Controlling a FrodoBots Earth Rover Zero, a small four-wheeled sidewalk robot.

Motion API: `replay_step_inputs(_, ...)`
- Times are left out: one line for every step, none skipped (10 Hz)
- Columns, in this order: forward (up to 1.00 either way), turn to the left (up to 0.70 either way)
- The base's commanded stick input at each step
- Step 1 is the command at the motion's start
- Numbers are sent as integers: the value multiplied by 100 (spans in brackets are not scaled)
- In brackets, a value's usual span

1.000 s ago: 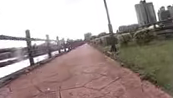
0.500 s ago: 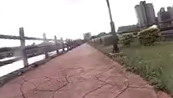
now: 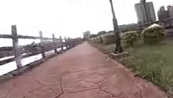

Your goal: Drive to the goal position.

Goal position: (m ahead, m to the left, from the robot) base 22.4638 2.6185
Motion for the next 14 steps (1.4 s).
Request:
replay_step_inputs(70, 0)
replay_step_inputs(70, 0)
replay_step_inputs(70, 0)
replay_step_inputs(70, 0)
replay_step_inputs(70, 4)
replay_step_inputs(70, 29)
replay_step_inputs(70, 35)
replay_step_inputs(70, 35)
replay_step_inputs(70, 18)
replay_step_inputs(70, 3)
replay_step_inputs(70, 0)
replay_step_inputs(70, 0)
replay_step_inputs(70, 0)
replay_step_inputs(70, 0)
